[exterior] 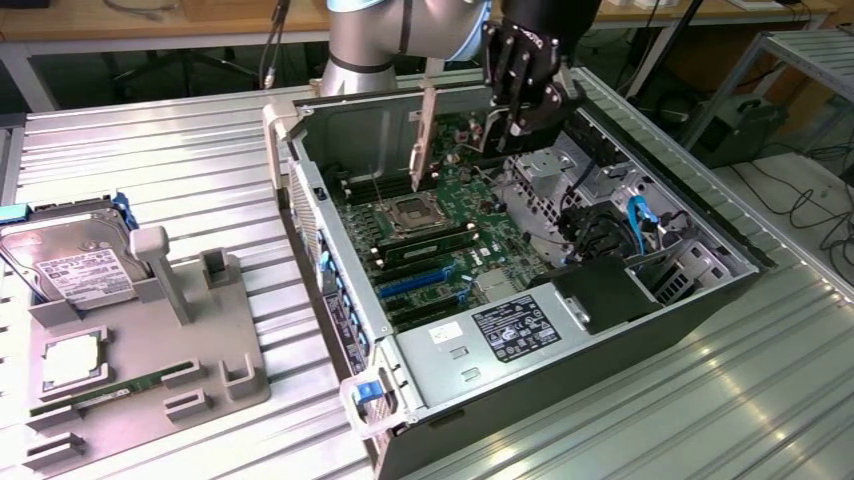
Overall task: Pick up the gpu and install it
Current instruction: 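Insert the gpu into the slot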
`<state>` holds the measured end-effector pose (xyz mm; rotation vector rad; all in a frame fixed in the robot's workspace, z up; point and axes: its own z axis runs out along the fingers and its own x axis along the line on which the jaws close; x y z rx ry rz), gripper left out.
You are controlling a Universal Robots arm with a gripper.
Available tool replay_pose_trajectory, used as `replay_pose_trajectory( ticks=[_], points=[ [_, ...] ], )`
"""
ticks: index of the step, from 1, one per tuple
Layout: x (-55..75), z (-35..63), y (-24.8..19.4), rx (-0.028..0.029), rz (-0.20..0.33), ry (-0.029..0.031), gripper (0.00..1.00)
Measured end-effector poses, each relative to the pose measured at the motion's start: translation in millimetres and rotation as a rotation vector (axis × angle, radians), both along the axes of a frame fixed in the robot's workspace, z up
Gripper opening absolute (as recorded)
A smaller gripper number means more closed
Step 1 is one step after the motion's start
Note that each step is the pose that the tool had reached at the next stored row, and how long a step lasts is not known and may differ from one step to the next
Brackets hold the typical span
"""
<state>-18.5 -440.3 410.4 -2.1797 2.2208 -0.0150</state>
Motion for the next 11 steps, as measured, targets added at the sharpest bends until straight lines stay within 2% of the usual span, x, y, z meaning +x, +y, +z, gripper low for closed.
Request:
replay_pose_trajectory(
  ticks=[4, 5, 11],
  points=[
    [0.0, -5.2, 0.0, 0.0001, 0.005, 0.0001, 0.27],
    [0.1, -6.5, -0.3, 0.0018, 0.006, 0.0001, 0.27],
    [0.2, -20.8, -1.1, 0.0021, 0.006, 0.0017, 0.27]
  ],
)
